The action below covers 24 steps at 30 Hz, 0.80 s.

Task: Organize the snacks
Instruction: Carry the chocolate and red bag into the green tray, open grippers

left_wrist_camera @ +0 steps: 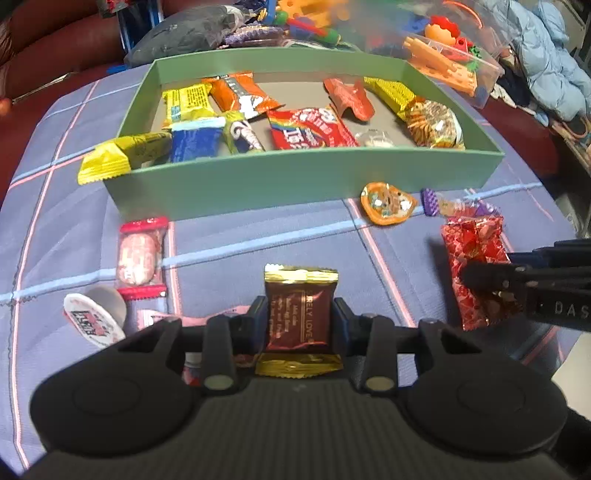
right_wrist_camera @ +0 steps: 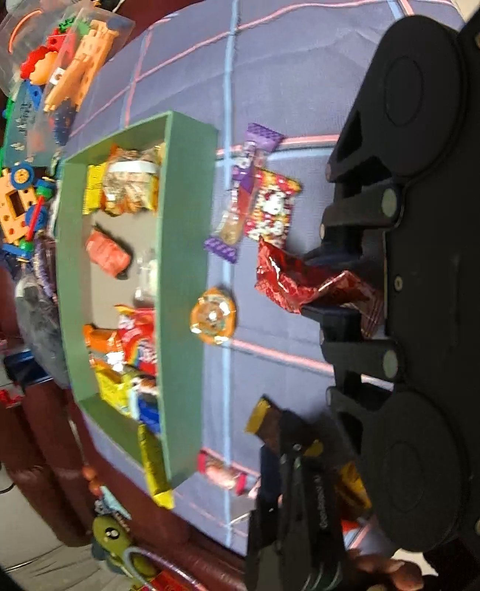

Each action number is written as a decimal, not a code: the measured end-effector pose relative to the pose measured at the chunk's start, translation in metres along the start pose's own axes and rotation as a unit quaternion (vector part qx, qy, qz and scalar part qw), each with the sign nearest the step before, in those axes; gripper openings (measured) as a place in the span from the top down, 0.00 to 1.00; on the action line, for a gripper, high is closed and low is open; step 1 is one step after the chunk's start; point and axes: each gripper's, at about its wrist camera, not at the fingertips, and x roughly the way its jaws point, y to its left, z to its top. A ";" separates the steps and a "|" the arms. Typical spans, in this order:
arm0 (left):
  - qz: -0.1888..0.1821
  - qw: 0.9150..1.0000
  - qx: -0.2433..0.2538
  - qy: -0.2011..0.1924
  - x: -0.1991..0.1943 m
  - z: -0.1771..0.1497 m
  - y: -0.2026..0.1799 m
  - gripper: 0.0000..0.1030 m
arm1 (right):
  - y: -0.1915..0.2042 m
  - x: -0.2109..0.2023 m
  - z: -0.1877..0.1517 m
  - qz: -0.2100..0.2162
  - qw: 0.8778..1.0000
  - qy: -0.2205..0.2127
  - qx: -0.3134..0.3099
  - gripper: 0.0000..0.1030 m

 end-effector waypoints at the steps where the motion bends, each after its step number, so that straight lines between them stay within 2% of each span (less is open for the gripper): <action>1: -0.005 1.000 -0.003 -0.003 -0.003 0.002 0.001 0.65 | -0.002 -0.003 0.002 0.004 1.000 -0.003 0.004 0.79; 6: -0.028 0.999 -0.007 -0.032 -0.025 0.021 -0.005 0.65 | -0.013 -0.023 0.014 0.037 0.998 -0.029 0.043 0.79; 12: -0.037 0.997 -0.001 -0.064 -0.034 0.068 -0.017 0.65 | -0.029 -0.037 0.050 0.040 0.995 -0.076 0.059 0.79; 18: -0.030 0.997 0.003 -0.072 -0.016 0.121 -0.025 0.65 | -0.050 -0.028 0.096 0.039 0.992 -0.104 0.064 0.79; 24: -0.022 0.998 0.006 -0.060 0.022 0.166 -0.027 0.65 | -0.064 0.003 0.133 0.036 0.992 -0.096 0.069 0.79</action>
